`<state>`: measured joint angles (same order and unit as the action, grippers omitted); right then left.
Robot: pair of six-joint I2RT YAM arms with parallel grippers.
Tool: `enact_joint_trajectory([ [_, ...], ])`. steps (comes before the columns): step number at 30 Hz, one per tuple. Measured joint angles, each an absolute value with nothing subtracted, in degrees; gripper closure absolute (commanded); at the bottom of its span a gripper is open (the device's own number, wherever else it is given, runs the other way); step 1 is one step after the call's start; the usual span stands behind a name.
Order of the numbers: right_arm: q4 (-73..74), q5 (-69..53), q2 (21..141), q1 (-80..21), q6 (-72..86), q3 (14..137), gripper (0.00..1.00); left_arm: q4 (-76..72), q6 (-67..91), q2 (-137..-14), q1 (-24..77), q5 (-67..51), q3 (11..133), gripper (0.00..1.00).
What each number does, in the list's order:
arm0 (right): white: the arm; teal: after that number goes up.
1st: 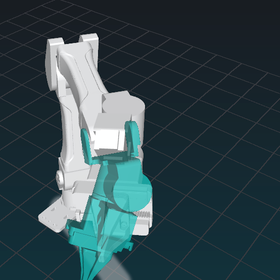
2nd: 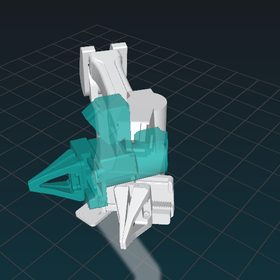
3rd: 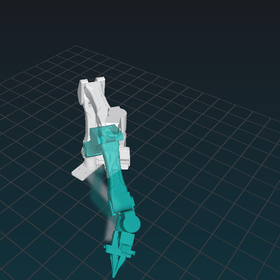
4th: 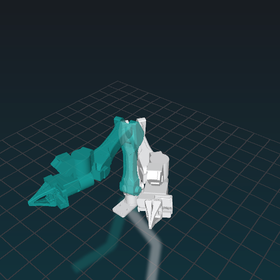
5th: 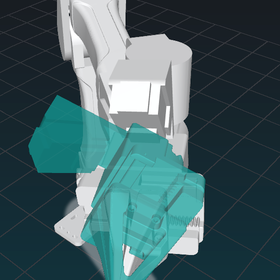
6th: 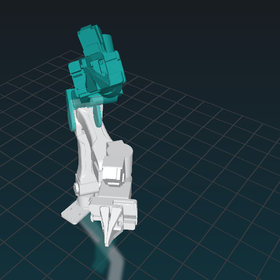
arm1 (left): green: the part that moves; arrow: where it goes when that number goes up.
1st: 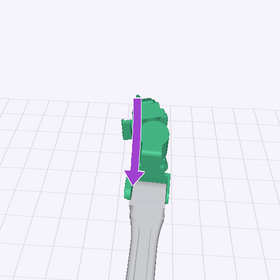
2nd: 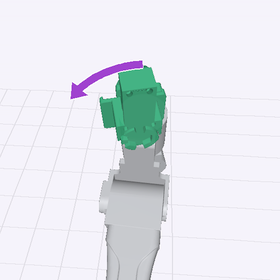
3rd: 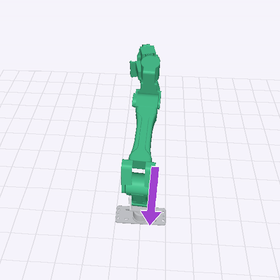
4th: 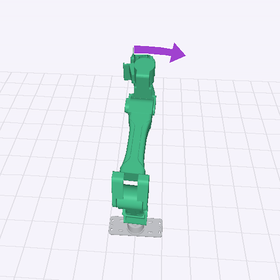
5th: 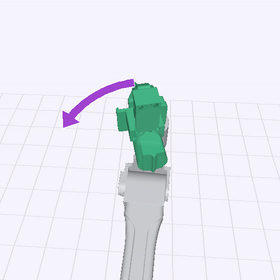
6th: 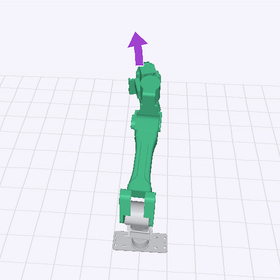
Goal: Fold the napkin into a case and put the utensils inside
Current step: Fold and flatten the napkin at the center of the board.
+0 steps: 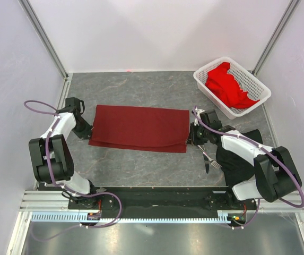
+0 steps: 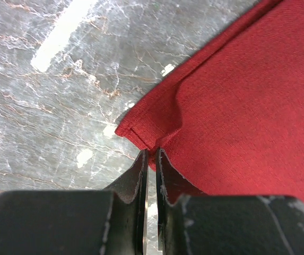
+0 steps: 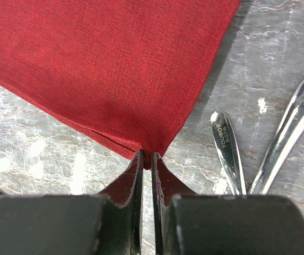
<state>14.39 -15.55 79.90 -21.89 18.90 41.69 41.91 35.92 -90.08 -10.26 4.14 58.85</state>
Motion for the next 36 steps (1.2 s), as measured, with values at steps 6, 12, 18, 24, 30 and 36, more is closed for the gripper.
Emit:
enact_joint_trajectory([
  [6,13.69,-15.68,80.07,-22.31,18.9,41.65,0.97,41.76,35.92,-90.48,-10.26,4.86,58.65,0.98],
  [12,13.72,-15.66,80.31,-22.7,18.92,41.65,0.92,41.65,35.92,-91.59,-10.26,5.26,58.63,0.98],
  [18,13.17,-17.02,80.29,-23.53,20.14,40.8,0.87,41.43,35.92,-91.61,-10.52,5.45,58.39,0.98],
  [24,12.82,-17.58,80.29,-23.64,21.26,38.48,0.91,41.36,35.94,-92.6,-11.03,5.45,58.19,0.98],
  [30,12.84,-17.5,79.75,-23.66,21.47,38.35,1.0,41.28,35.92,-92.51,-11.55,5.45,58.15,0.98],
  [36,16.03,-17.17,76.51,-23.66,21.08,40.64,1.0,41.28,35.9,-89.03,-11.55,5.28,58.08,0.98],
])
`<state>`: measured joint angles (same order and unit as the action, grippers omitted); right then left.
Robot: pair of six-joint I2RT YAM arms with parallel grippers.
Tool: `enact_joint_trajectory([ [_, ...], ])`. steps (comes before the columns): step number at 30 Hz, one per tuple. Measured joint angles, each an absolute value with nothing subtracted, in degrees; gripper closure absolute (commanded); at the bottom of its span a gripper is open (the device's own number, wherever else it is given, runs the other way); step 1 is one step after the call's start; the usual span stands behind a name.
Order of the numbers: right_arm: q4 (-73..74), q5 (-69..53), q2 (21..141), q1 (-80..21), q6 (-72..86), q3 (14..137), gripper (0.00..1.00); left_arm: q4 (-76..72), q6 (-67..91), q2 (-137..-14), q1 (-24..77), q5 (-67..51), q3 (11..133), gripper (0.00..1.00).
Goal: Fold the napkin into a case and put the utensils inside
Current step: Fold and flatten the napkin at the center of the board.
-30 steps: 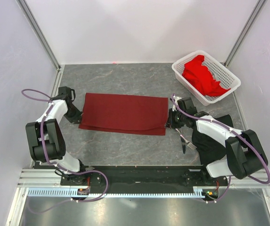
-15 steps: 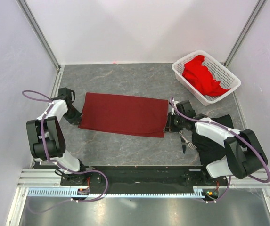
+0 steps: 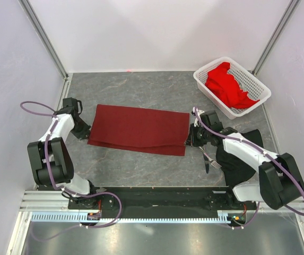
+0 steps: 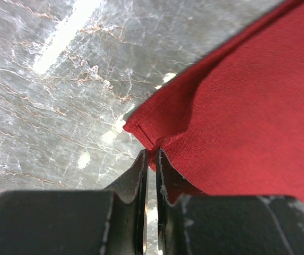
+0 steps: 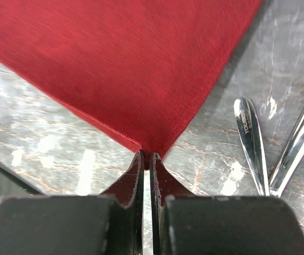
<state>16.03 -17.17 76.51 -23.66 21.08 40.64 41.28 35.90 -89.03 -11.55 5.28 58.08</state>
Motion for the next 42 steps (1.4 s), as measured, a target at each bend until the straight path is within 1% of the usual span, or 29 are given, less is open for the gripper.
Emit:
enact_joint_trajectory([
  [6,17.23,-17.78,73.63,-24.21,21.08,42.74,1.0,41.39,35.88,-86.63,-11.57,4.86,58.57,0.98],
  [16,16.49,-17.78,75.18,-25.78,21.5,40.6,1.0,41.45,35.44,-91.13,-12.34,5.82,58.46,0.98],
  [28,16.51,-16.45,75.46,-25.78,21.23,39.29,1.0,41.45,34.83,-91.57,-13.02,6.15,57.91,0.98],
  [38,18.79,-17.43,73.21,-25.96,21.23,41.21,1.0,42.17,34.41,-85.82,-13.15,6.09,57.91,0.98],
  [42,18.74,-18.28,73.01,-26.41,21.47,41.23,1.0,42.22,34.39,-86.63,-13.15,6.24,57.95,0.98],
])
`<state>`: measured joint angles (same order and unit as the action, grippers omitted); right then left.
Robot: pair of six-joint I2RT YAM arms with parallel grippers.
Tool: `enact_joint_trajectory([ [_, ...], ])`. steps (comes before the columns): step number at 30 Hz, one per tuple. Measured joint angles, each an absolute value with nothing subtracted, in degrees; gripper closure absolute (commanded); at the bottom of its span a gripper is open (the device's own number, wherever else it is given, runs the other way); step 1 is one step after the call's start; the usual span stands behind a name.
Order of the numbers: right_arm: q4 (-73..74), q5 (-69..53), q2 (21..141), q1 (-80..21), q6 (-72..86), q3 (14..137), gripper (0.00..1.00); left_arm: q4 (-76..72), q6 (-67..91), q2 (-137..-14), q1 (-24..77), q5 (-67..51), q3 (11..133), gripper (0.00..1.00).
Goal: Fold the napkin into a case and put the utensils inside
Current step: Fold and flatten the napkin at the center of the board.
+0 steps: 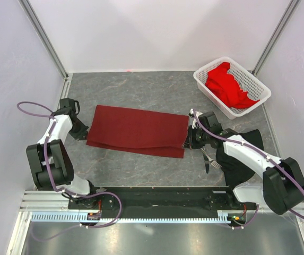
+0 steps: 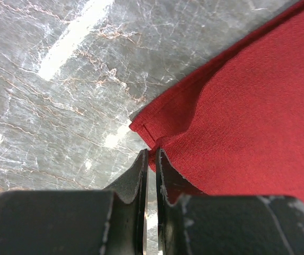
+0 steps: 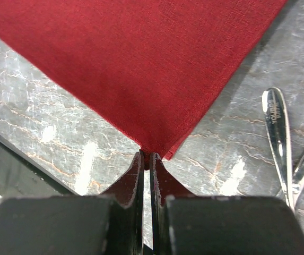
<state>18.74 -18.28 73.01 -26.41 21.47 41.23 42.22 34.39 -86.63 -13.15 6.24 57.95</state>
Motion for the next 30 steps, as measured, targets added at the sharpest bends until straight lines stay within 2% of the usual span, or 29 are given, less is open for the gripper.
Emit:
enact_joint_trajectory([
  [8,16.56,-19.49,76.34,-26.79,22.33,39.16,0.94,42.11,34.39,-93.03,-13.17,7.6,57.89,0.98],
  [23,16.71,-19.46,76.66,-26.89,22.13,37.3,0.89,41.89,34.37,-93.36,-13.26,7.64,57.74,0.98],
  [25,16.73,-19.64,76.66,-26.89,22.09,37.3,0.83,41.91,34.37,-93.36,-13.43,7.62,57.69,0.98],
  [26,16.73,-19.75,76.66,-26.89,22.09,37.3,0.78,41.89,34.37,-93.36,-13.56,7.62,57.69,0.96],
  [28,16.73,-20.03,76.66,-26.89,22.13,37.23,0.65,41.91,34.37,-93.34,-13.76,7.6,57.67,0.84],
  [29,16.71,-20.25,76.66,-26.89,22.06,37.15,0.61,41.91,34.35,-93.34,-13.8,7.62,57.67,0.79],
  [30,16.71,-20.51,76.66,-26.89,22.06,36.97,0.59,41.91,34.35,-93.3,-13.8,7.62,57.67,0.68],
])
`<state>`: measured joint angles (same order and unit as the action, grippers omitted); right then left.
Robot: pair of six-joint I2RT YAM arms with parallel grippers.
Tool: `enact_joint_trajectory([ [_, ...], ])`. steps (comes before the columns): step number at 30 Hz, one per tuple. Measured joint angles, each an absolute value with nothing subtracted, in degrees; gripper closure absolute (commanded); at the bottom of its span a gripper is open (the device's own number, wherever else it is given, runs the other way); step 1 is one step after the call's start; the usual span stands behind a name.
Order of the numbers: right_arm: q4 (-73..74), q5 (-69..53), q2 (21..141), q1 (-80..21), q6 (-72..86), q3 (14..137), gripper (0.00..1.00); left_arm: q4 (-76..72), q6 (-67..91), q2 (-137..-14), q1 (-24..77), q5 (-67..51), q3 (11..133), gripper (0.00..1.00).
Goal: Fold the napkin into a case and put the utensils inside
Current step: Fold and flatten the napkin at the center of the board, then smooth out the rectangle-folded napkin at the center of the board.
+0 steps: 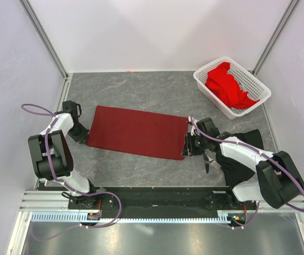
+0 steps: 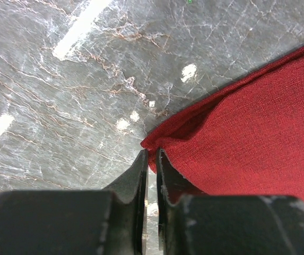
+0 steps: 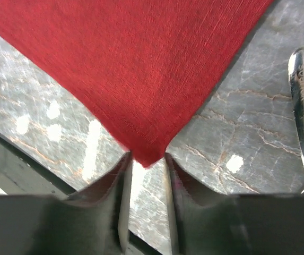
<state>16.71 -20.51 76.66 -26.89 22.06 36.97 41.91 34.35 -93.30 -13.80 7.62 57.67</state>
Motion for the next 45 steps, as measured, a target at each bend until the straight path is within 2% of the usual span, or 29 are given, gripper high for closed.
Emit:
enact_joint_trajectory([
  [3,16.84,-20.93,76.64,-26.96,22.02,36.27,0.49,42.0,33.91,-92.25,-13.87,7.46,57.65,0.57],
  [4,16.93,-20.93,76.55,-26.96,22.0,35.99,0.43,42.09,33.82,-91.33,-13.89,7.44,57.6,0.55],
  [6,17.56,-20.64,75.9,-26.96,22.22,35.79,0.39,42.39,33.71,-88.79,-13.96,7.42,57.56,0.53],
  [7,17.93,-20.47,75.29,-26.96,22.31,35.79,0.34,42.54,33.74,-87.22,-14.04,7.35,57.56,0.53],
  [9,18.11,-19.86,73.8,-26.96,22.5,35.79,0.3,42.83,33.74,-83.92,-14.06,7.14,57.56,0.58],
  [14,17.93,-19.2,73.21,-26.96,23.31,37.67,0.31,42.39,33.76,-80.2,-14.11,3.03,57.56,0.72],
  [17,15.66,-20.08,75.05,-27.03,24.56,39.44,0.39,41.3,33.71,-82.65,-14.06,-0.69,57.58,0.82],
  [21,10.52,-22.06,79.44,-27.62,27.49,39.75,0.49,39.97,33.61,-89.23,-14.04,-3.16,57.49,0.86],
  [27,5.69,-20.45,83.88,-27.9,29.43,38.98,0.53,38.37,33.63,-94.48,-14.13,-3.84,55.75,0.86],
  [34,6.0,-12.71,88.79,-27.29,27.51,41.8,0.52,37.01,35.29,-91.61,-14.41,-4.8,50.5,0.82],
  [37,8.16,-9.08,90.28,-27.24,25.89,44.71,0.5,37.69,36.49,-87.5,-14.44,-4.78,46.68,0.8],
  [41,11.97,-4.93,89.89,-27.2,23.62,47.33,0.37,39.16,36.62,-82.65,-14.44,-4.6,45.34,0.72],
  [45,14.26,-3.18,88.2,-27.16,22.81,50.28,0.3,38.15,35.88,-77.45,-14.09,-7.97,46.5,0.7],
])
